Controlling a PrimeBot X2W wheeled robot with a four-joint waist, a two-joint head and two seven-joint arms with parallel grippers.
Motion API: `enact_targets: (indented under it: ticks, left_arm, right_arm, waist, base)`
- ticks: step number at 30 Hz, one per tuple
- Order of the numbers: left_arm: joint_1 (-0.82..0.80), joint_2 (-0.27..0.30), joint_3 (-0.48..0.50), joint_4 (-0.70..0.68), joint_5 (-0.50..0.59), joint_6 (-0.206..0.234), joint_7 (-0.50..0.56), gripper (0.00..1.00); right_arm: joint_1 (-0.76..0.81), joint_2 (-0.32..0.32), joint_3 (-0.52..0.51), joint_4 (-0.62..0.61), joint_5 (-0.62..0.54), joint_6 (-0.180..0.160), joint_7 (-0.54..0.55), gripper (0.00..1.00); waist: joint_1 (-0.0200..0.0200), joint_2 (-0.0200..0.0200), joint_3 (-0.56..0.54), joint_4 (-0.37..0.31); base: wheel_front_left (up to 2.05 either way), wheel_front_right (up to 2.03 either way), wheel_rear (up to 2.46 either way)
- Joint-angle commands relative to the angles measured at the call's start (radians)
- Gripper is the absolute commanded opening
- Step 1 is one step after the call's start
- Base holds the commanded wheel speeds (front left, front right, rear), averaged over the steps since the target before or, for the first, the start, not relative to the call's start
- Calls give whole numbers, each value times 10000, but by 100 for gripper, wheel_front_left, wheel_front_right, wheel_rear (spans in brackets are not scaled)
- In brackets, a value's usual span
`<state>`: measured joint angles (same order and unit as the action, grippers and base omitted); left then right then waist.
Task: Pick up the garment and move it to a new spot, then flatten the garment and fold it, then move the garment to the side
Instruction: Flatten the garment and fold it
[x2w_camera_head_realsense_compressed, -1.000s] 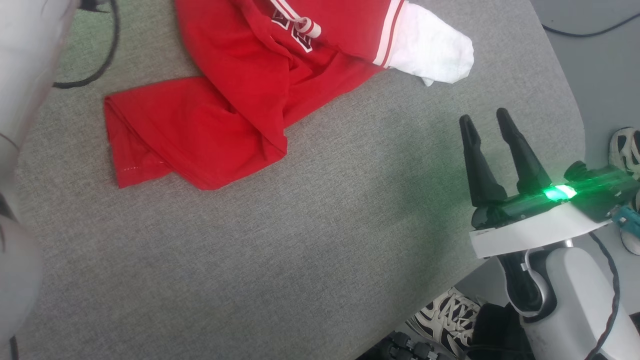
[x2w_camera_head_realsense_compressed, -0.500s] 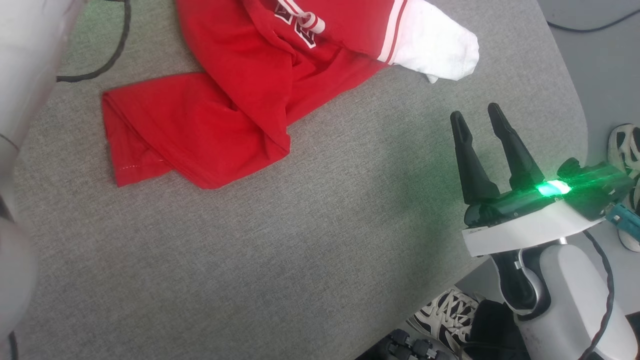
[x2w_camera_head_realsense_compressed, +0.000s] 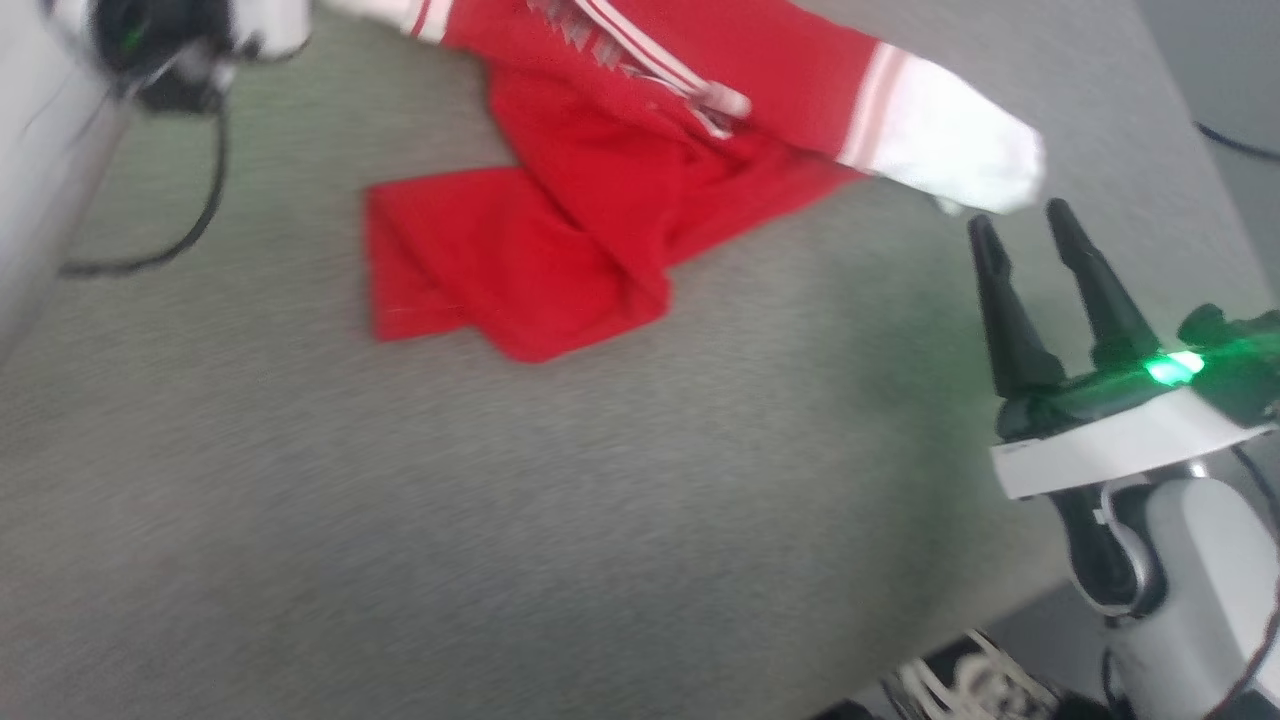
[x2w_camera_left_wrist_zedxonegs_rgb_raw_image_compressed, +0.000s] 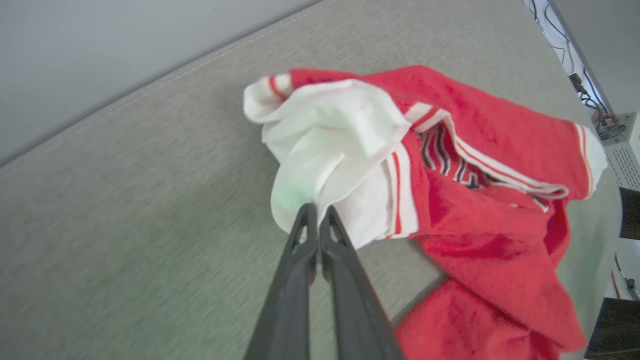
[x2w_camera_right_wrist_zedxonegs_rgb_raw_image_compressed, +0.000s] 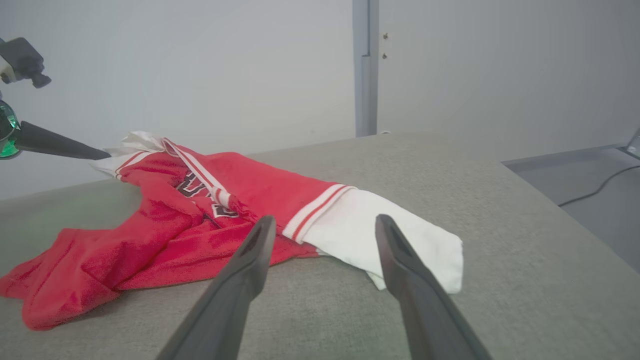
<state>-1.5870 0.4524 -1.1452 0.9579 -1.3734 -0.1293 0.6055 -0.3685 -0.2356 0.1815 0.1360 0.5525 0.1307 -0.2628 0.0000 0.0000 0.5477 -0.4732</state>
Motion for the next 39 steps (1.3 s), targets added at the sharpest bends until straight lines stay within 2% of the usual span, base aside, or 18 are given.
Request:
enact_targets:
  ticks: [1, 9, 17, 22, 25, 26, 27, 28, 32, 37, 39]
  left_arm:
    - [538, 372, 9, -382, -189, -12, -23, 0]
    - [2640, 2159, 294, -1889, -991, -11, -728, 0]
    - [4421, 3616, 508, -2955, -1460, 294, -1571, 0]
    - [5129, 3913, 518, -3475, -1554, 648, -2051, 0]
    - [5612, 3982, 625, -3608, -1510, 906, -2719, 0]
    - [5683, 3965, 650, -3587, -1449, 896, -2949, 48]
    - [5767, 3947, 664, -3549, -1358, 880, -3183, 88]
    - [5832, 3932, 670, -3532, -1264, 833, -3458, 100]
    - [6017, 3910, 583, -3545, -354, 1004, -5161, 100]
    - [6574, 3481, 708, -4161, 584, 1592, -7774, 100]
    - [6933, 3267, 811, -4563, 885, 1949, -8440, 100]
  right_arm:
    - [176, -241, -93, 9, -94, 0, -23, 100]
    - [442, -844, -95, -60, -54, 0, 174, 100]
    - [877, -1166, -414, -402, -72, 0, 633, 100]
    - [971, -1263, -486, -625, -148, 0, 880, 100]
    - [897, -1436, -342, -880, -281, 0, 1168, 100]
    - [842, -1506, -316, -924, -326, 0, 1235, 100]
    - [788, -1578, -275, -959, -375, 0, 1334, 100]
    - [735, -1649, -217, -1008, -404, 0, 1436, 100]
    - [485, -2125, 15, -1173, -533, 0, 1884, 100]
    - [114, -2930, 472, -1426, -462, 0, 2653, 100]
    - [-165, -3285, 841, -1580, -358, 0, 3076, 100]
  waist:
    - [0, 0, -1156, 1503]
    - [0, 0, -2011, 2966]
    - [0, 0, -2385, 3607]
    - [0, 0, -2407, 3709]
    - [0, 0, -2372, 3692]
    - [0, 0, -2361, 3683]
    - [0, 0, -2356, 3677]
    - [0, 0, -2351, 3680]
    - [0, 0, -2381, 3829]
    - [0, 0, -2458, 4502]
    - [0, 0, -2471, 4864]
  base:
    - [0, 0, 0]
    - [0, 0, 0]
    - [0, 0, 0]
    - [0, 0, 0]
    - [0, 0, 0]
    - [0, 0, 0]
    - [0, 0, 0]
    - [0, 0, 0]
    - [0, 0, 0]
    - [0, 0, 0]
    - [0, 0, 0]
